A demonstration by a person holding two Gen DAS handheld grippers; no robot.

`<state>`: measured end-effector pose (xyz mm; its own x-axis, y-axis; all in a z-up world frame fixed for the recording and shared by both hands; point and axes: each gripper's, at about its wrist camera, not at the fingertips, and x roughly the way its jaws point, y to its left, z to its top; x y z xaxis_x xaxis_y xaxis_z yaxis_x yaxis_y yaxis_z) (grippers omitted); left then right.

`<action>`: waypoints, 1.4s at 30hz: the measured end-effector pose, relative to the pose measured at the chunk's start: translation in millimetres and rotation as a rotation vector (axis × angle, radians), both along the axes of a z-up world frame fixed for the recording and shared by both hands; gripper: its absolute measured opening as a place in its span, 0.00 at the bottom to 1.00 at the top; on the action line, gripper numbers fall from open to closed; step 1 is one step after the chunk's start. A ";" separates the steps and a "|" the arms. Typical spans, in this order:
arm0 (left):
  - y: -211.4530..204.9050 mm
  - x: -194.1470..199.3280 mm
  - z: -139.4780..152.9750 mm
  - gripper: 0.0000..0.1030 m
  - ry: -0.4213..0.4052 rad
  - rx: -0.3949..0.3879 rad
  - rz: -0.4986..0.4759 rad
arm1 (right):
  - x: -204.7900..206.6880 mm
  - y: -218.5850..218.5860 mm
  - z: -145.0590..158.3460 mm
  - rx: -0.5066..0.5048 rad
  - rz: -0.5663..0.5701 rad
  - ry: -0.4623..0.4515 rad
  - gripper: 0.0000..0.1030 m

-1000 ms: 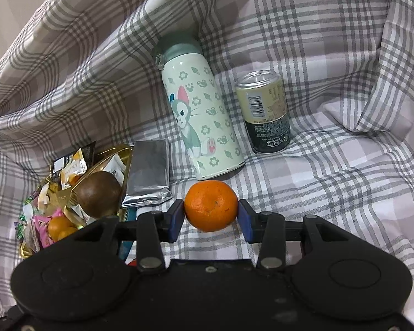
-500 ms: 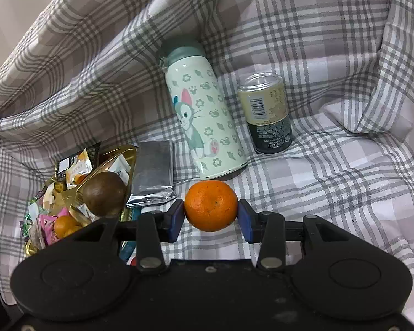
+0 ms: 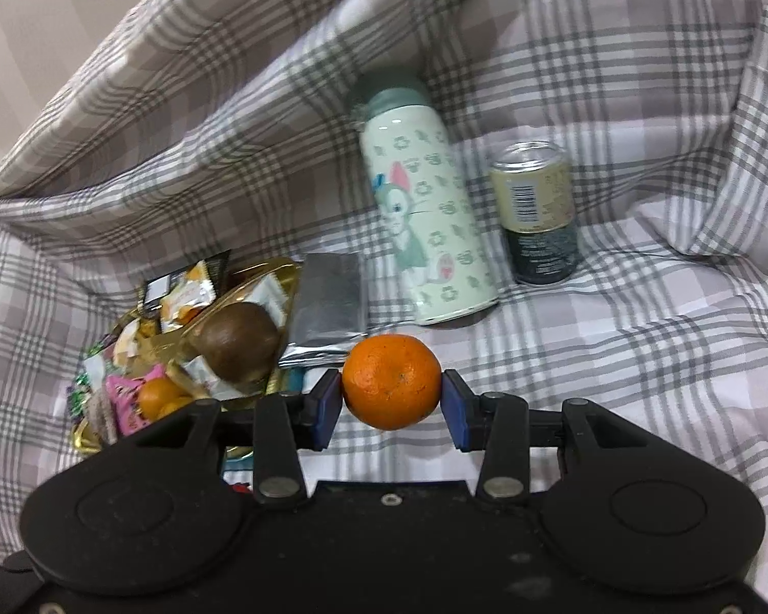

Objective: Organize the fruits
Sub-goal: 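Carry the tomato and mandarin over the steel tray and release both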

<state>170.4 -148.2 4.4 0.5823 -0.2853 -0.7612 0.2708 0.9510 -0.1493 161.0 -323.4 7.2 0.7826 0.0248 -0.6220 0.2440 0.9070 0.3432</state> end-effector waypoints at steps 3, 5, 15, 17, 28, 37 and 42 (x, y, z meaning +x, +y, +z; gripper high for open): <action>18.0 -8.3 6.9 0.39 -0.007 -0.003 0.040 | -2.4 13.3 4.3 -0.009 0.042 -0.021 0.43; 31.1 -14.3 12.1 0.39 -0.017 0.001 0.068 | -4.5 23.9 7.0 -0.019 0.074 -0.033 0.43; 99.0 -33.5 27.0 0.39 -0.058 0.040 0.240 | -13.5 90.5 13.5 -0.081 0.285 -0.097 0.43; 112.2 -35.3 27.0 0.39 -0.059 0.046 0.276 | -17.6 105.4 14.9 -0.093 0.336 -0.111 0.43; 168.3 -43.8 18.8 0.39 -0.048 0.084 0.417 | -39.0 181.2 7.7 -0.098 0.571 -0.108 0.43; 199.3 -50.1 9.4 0.39 -0.036 0.090 0.486 | -49.9 221.4 -10.1 -0.117 0.660 -0.052 0.43; 209.1 -52.2 4.5 0.39 -0.029 0.101 0.496 | -49.0 228.8 -12.7 -0.122 0.652 -0.040 0.43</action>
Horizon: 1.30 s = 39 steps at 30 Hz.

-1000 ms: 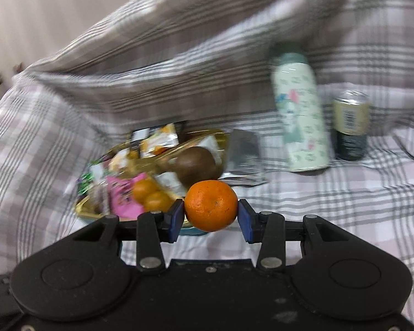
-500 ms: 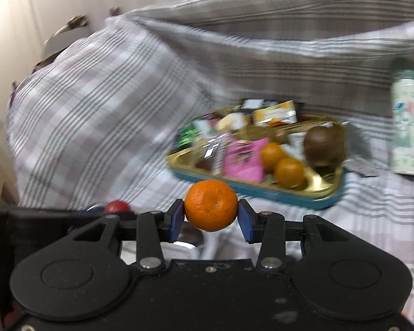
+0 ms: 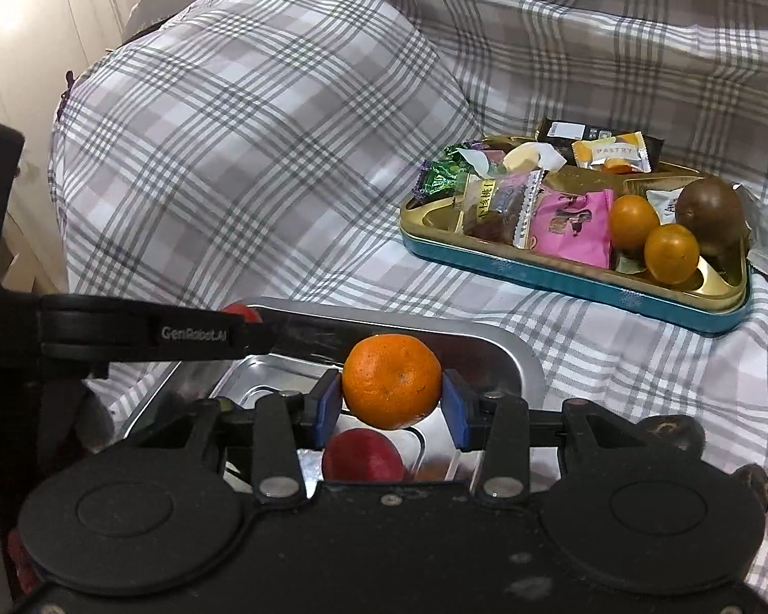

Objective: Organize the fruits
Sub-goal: 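Carry the tomato and mandarin over the steel tray and release both, then reach the left tool to a cucumber chunk while the right tool reaches a mandarin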

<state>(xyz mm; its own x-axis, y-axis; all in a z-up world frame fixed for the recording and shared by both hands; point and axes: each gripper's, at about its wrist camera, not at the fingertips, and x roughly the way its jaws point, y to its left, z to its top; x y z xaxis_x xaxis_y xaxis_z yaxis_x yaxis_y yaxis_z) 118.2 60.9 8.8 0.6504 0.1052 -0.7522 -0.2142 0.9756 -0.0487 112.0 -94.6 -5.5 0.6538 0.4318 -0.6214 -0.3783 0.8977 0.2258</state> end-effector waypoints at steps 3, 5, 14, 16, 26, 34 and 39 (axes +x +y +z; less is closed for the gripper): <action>2.8 -1.4 -1.4 0.39 0.004 0.004 -0.003 | 4.8 1.2 -1.7 0.000 -0.012 0.007 0.43; 3.5 -2.1 -1.9 0.39 0.004 0.008 -0.004 | 6.0 1.3 -2.7 0.002 -0.019 0.011 0.43; -2.5 -4.6 -0.6 0.40 -0.002 0.039 -0.013 | 4.2 -0.8 -1.1 0.006 -0.033 -0.010 0.45; -4.9 -5.7 0.8 0.41 -0.010 0.057 -0.017 | 2.6 -1.3 0.2 0.005 -0.034 -0.021 0.45; -12.1 -9.7 7.4 0.41 -0.023 0.045 -0.027 | -1.4 -5.3 3.0 0.015 -0.028 -0.024 0.45; -25.0 -15.2 10.8 0.41 -0.018 0.056 -0.046 | -0.6 -10.9 3.4 0.019 -0.027 0.014 0.45; -37.9 -19.3 11.6 0.41 -0.011 0.064 -0.075 | -2.0 -13.5 4.2 -0.016 -0.023 0.047 0.45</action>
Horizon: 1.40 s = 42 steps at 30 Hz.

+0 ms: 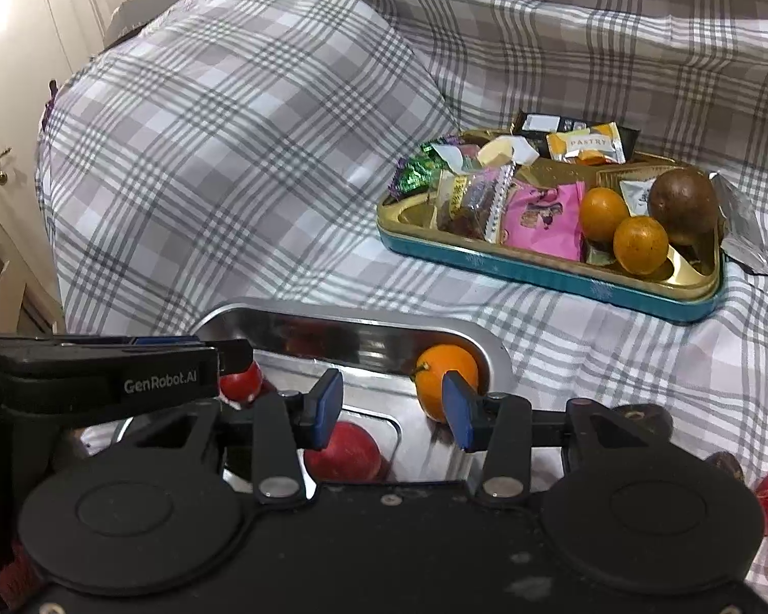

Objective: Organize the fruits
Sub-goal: 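Reach the left tool to a cucumber chunk while the right tool reaches a mandarin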

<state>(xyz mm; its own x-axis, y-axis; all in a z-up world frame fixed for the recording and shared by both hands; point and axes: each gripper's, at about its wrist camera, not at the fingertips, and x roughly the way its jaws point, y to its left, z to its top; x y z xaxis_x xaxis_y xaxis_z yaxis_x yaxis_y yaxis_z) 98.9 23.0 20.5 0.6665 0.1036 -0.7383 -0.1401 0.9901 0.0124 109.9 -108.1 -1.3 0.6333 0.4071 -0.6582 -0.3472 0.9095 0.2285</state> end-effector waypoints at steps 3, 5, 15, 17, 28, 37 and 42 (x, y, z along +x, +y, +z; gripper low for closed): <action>-11.6 -2.6 2.0 0.41 0.003 0.010 -0.034 | -3.0 -4.6 1.9 -0.032 0.009 0.007 0.45; -19.3 -4.4 3.8 0.41 0.001 0.015 -0.056 | -4.5 -10.3 4.1 -0.052 0.007 0.017 0.45; -68.1 -11.4 10.7 0.41 -0.005 0.008 -0.180 | -6.9 -83.3 28.5 -0.062 -0.117 -0.013 0.45; -79.2 -13.7 9.8 0.41 -0.003 0.006 -0.208 | -5.2 -104.6 31.1 -0.055 -0.177 -0.009 0.45; -125.2 -25.6 2.6 0.41 0.031 -0.010 -0.342 | 8.9 -185.7 20.5 -0.053 -0.378 0.154 0.45; -152.3 -42.5 -2.5 0.41 0.047 0.001 -0.449 | 9.3 -206.9 4.6 -0.091 -0.327 0.269 0.45; -160.0 -47.0 -8.0 0.41 0.061 0.010 -0.488 | 4.3 -207.4 -0.6 -0.119 -0.248 0.287 0.45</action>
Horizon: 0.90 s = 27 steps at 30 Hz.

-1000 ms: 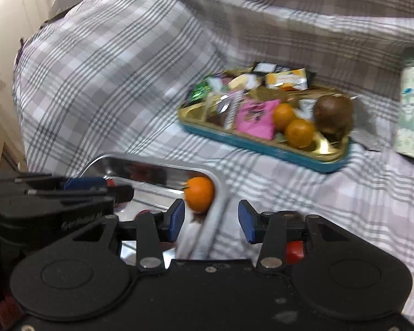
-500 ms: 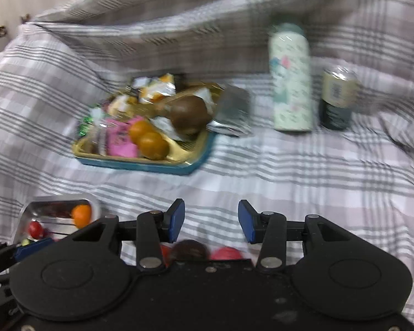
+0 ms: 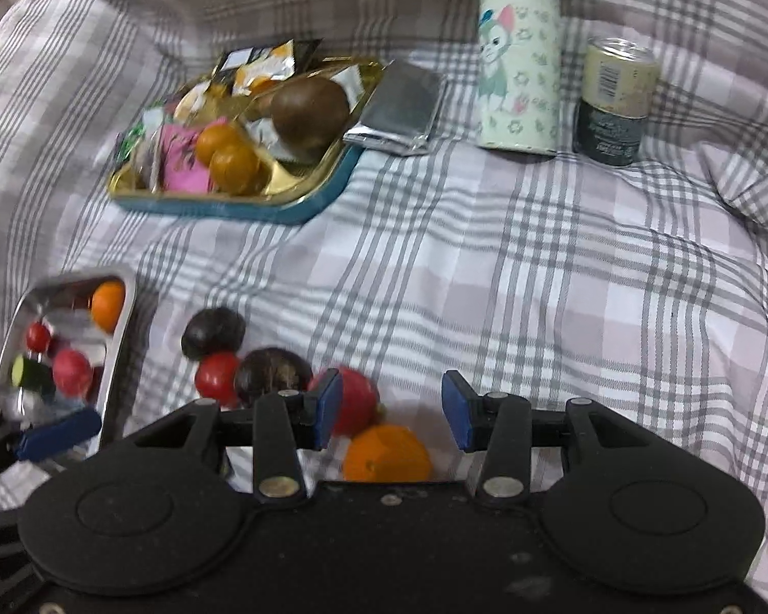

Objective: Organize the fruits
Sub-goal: 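Reach the left tool to a cucumber chunk while the right tool reaches a mandarin, then close the left tool on the cucumber chunk while the right tool grasps the mandarin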

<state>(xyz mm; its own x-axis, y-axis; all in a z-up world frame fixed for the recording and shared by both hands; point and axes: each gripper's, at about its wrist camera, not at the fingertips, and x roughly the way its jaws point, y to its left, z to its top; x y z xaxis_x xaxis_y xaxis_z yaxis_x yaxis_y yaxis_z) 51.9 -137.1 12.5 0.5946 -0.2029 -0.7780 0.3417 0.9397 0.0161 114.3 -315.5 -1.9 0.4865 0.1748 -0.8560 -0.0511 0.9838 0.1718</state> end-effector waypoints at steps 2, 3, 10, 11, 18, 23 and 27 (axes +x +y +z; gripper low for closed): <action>-2.9 -0.4 -3.1 0.41 0.005 0.005 -0.012 | -2.6 -1.2 -1.4 -0.002 0.023 0.010 0.45; -4.2 -0.8 -4.5 0.41 0.007 0.008 -0.018 | -3.4 -1.8 -2.3 -0.002 0.032 0.016 0.45; -13.4 -1.9 -13.8 0.41 0.015 0.022 -0.062 | -4.9 2.5 -6.6 -0.022 0.088 0.032 0.45; -14.8 -1.5 -14.9 0.41 0.015 0.025 -0.067 | -4.6 3.1 -6.6 -0.022 0.090 0.033 0.45; -20.7 5.2 -20.6 0.41 0.009 0.035 -0.065 | -3.8 8.5 -9.9 -0.039 0.110 0.039 0.45; -23.6 10.1 -24.5 0.42 0.001 0.042 -0.056 | -4.8 13.8 -12.2 -0.045 0.132 0.047 0.45; -25.9 13.9 -25.5 0.43 0.006 0.034 -0.056 | -3.4 16.3 -19.5 -0.062 0.132 0.085 0.45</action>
<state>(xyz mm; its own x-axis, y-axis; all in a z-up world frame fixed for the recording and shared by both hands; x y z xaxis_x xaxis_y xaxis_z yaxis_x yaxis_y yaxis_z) 65.7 -163.0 -13.0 0.5783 -0.2094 -0.7885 0.3943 0.9178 0.0455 110.9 -299.2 -21.4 0.3886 0.1776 -0.9041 -0.1688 0.9784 0.1197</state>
